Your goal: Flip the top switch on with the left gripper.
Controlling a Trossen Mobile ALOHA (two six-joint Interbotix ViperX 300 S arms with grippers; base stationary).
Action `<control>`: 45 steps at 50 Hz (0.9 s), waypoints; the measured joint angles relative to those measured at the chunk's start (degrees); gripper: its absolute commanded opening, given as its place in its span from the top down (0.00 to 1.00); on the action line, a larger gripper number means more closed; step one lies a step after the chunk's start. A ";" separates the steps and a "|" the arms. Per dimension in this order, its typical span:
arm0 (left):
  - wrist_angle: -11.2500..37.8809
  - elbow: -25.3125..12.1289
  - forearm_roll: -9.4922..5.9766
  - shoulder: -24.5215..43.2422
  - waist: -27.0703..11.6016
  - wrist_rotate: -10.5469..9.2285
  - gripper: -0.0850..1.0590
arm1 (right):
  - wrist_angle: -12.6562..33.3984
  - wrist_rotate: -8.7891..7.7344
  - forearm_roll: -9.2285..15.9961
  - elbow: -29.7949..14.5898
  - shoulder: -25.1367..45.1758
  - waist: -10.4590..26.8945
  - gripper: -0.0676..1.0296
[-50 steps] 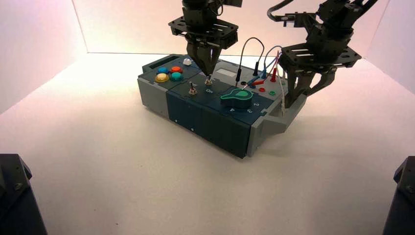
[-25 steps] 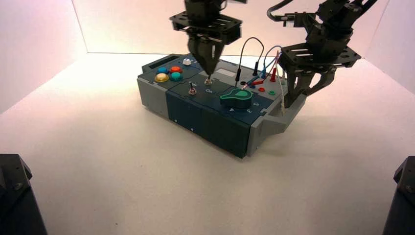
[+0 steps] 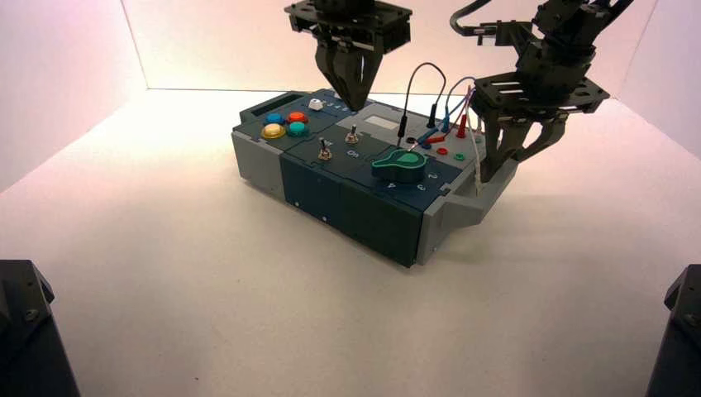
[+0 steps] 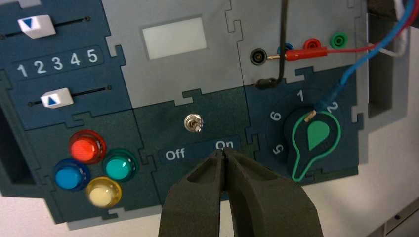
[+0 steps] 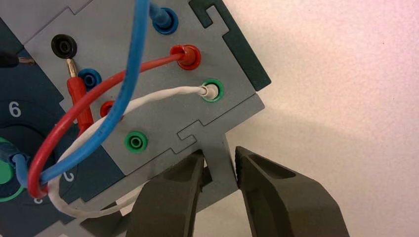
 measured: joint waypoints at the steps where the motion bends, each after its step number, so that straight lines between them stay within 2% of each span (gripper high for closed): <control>1: 0.18 0.00 0.09 -0.09 0.09 0.00 0.95 | 0.09 0.00 -0.09 0.09 -0.09 0.00 0.64; 10: 0.88 0.44 0.44 -0.79 0.79 0.97 0.95 | 2.64 0.09 0.00 0.44 -2.46 -0.09 0.64; 14: 0.88 0.44 0.44 -1.32 1.85 2.55 0.95 | 3.87 0.09 -0.09 0.44 -4.22 -0.18 0.64; 16: 0.88 0.44 0.44 -1.32 1.85 2.55 0.95 | 3.87 0.09 -0.18 0.44 -4.22 -0.18 0.64; 26: 0.44 0.53 0.53 -1.49 2.90 7.03 0.95 | 6.86 0.35 -0.18 -0.09 -7.73 -0.26 0.64; 32: -0.44 1.49 0.53 -1.49 4.66 8.00 0.95 | 7.38 0.44 -0.18 -0.18 -9.84 -0.18 0.64; 45: -1.23 2.02 0.53 -1.85 4.57 8.96 0.95 | 7.65 0.53 -0.18 -0.18 -12.04 -0.26 0.64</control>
